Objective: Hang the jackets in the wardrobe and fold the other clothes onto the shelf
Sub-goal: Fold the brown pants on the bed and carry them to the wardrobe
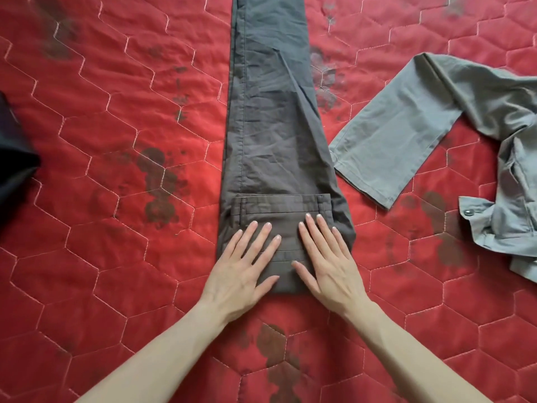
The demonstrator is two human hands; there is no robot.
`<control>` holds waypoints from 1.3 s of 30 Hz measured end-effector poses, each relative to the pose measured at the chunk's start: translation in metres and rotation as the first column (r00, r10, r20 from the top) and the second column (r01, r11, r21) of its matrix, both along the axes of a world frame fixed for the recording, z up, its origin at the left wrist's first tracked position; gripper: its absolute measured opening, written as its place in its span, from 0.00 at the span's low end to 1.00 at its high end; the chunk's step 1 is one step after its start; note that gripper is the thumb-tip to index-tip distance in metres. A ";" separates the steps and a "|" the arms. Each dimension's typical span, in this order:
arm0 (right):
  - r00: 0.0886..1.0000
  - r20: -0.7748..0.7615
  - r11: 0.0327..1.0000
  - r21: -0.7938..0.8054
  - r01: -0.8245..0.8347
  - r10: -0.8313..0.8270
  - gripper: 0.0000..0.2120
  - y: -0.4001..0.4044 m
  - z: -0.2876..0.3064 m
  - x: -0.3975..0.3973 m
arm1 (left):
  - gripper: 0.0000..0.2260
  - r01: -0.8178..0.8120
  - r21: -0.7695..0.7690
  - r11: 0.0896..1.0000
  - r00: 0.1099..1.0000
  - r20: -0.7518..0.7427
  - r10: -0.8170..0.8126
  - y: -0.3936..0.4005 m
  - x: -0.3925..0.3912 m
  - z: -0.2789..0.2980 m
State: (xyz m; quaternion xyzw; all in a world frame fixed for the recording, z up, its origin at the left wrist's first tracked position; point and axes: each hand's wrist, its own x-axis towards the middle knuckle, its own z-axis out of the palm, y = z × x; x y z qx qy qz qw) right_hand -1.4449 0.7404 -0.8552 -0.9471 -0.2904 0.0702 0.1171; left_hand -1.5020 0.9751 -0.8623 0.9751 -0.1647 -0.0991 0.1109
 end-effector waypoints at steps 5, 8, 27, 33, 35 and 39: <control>0.999 -0.016 0.996 -0.083 0.033 -0.034 0.38 0.000 -0.013 0.000 | 0.39 0.015 -0.034 0.999 0.999 -0.041 -0.016 0.004 0.009 -0.002; 0.998 -0.055 0.994 -0.107 -0.003 -0.003 0.41 -0.002 -0.009 0.001 | 0.45 0.107 -0.009 0.994 0.990 -0.090 -0.108 0.009 0.008 0.006; 0.948 -0.265 0.957 -0.176 -0.230 0.179 0.56 -0.056 0.044 -0.031 | 0.34 0.106 -0.092 0.990 0.966 -0.227 -0.125 0.010 -0.024 0.060; 0.897 -0.360 0.966 0.114 -0.230 0.256 0.47 -0.080 0.065 -0.064 | 0.29 0.034 -0.275 0.961 0.885 -0.438 -0.157 0.027 -0.046 0.108; 0.913 -0.337 0.962 0.217 -0.165 0.232 0.43 -0.082 0.071 -0.075 | 0.27 -0.027 -0.314 0.949 0.817 -0.554 -0.160 0.032 -0.050 0.116; 0.956 -0.280 0.924 0.382 0.022 0.093 0.34 -0.076 0.077 -0.092 | 0.23 -0.262 -0.407 0.875 0.712 -0.694 -0.110 0.042 -0.049 0.126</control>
